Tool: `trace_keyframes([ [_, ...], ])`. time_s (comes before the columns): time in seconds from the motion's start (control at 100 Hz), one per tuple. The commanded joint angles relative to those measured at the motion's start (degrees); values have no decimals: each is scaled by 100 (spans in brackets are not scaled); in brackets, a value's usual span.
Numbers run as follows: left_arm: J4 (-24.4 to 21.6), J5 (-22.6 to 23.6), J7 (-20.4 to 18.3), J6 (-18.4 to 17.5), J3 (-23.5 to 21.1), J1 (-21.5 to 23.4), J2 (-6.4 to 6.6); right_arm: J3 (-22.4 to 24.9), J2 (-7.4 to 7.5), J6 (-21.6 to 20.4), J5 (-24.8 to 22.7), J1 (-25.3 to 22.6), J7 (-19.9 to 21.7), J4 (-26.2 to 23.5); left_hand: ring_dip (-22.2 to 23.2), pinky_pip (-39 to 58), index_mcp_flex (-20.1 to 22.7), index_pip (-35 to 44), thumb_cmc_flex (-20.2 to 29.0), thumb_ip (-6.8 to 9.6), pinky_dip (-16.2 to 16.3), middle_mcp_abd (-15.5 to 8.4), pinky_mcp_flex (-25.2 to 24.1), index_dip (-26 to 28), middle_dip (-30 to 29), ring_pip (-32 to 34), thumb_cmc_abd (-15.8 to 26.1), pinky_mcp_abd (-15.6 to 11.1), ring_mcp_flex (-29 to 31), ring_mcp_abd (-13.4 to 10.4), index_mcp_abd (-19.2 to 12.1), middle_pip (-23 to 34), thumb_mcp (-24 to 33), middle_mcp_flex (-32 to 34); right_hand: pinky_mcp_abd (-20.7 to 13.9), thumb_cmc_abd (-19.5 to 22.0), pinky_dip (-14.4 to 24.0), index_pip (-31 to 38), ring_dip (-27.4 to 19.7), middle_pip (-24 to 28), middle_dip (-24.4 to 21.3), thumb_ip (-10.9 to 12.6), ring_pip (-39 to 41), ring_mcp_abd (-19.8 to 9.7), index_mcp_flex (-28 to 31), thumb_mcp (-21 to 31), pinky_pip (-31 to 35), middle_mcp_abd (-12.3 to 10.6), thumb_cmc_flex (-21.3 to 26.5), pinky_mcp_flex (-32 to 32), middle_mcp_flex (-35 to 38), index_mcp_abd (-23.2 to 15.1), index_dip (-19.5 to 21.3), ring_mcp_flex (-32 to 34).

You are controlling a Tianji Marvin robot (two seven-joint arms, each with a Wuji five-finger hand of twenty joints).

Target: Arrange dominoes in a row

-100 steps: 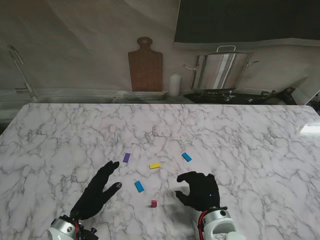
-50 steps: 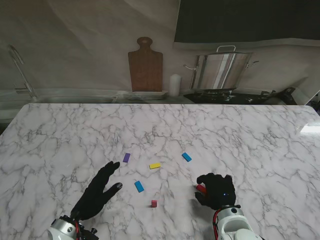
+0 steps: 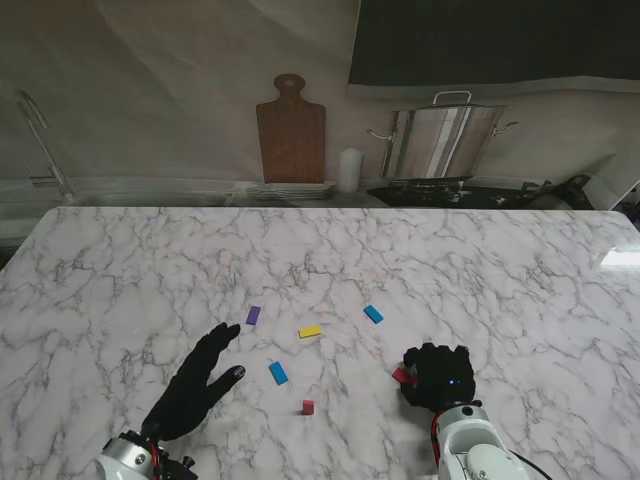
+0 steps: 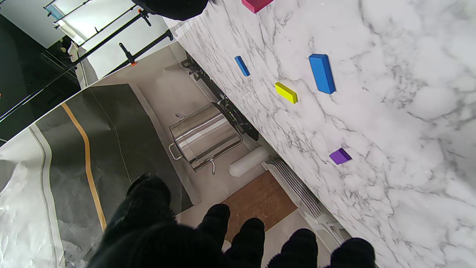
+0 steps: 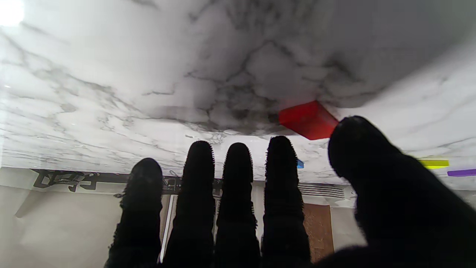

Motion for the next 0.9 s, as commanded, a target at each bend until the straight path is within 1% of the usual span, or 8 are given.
trace_keyframes([
  [0.0,-3,6,-85,5,19,28,-3,-27,1,-23,18,48,-38,115,13,-9,-80,5,177,149,73,-63,1,87,-22,-17,39,-158,-72,-116,-16,-20,-33,-72,-77,-321,107,196,106,234,115,-55,172,-107,-110,202,163,-96,-120,27,-69,2,183,23],
  [0.28,-6,3,-82,5,10,30,-4,-148,9,-227,47,175,-152,269,12,-7,-78,7,173,148,76,-60,1,88,-21,-17,38,-157,-72,-114,-13,-19,-35,-71,-97,-783,96,681,186,506,321,-168,456,-152,165,650,281,-245,262,118,1,-636,541,141],
  [0.33,-6,6,-80,4,8,29,-5,-157,8,-255,58,187,-184,290,12,-7,-81,5,175,147,76,-59,1,88,-21,-18,37,-157,-73,-112,-13,-20,-36,-73,-99,-877,95,800,197,521,358,-445,506,-152,179,662,312,-258,399,130,29,-850,487,158],
  [0.45,-10,-1,-79,8,5,32,-6,-163,7,-271,67,198,-197,300,11,-7,-80,6,180,148,76,-62,1,88,-21,-18,37,-157,-73,-115,-16,-19,-34,-72,-101,-942,88,968,195,519,388,-609,532,-155,230,727,337,-254,692,139,75,-1241,241,187],
  [0.56,-9,1,-75,2,4,30,-7,-168,8,-263,66,200,-185,295,12,-8,-80,6,186,149,76,-62,0,89,-20,-17,34,-157,-73,-111,-11,-19,-31,-71,-108,-938,88,1047,201,519,407,-626,555,-142,379,755,357,-262,654,147,98,-838,-82,195],
  [0.73,-8,-3,-78,6,6,30,-6,-203,14,-269,66,234,-157,326,12,-8,-79,7,181,148,75,-62,1,89,-20,-18,39,-158,-72,-119,-14,-20,-34,-71,-89,-1040,88,1216,214,530,421,-724,592,-112,664,591,371,-237,516,146,151,-739,-279,222],
  [0.85,-10,-5,-75,9,4,30,-7,-244,17,-279,65,271,-162,363,12,-8,-80,6,183,149,75,-62,1,90,-21,-17,39,-158,-72,-115,-16,-20,-32,-72,-86,-1142,88,1353,226,564,434,-776,623,-108,778,597,380,-228,633,164,238,-769,-284,262],
  [0.89,-10,-4,-73,9,3,31,-8,-256,18,-283,67,281,-158,371,12,-7,-82,6,176,148,75,-67,2,89,-21,-17,41,-161,-72,-116,-11,-19,-36,-71,-84,-1180,84,1575,231,574,437,-823,641,-111,767,622,386,-223,696,170,258,-817,-438,277],
])
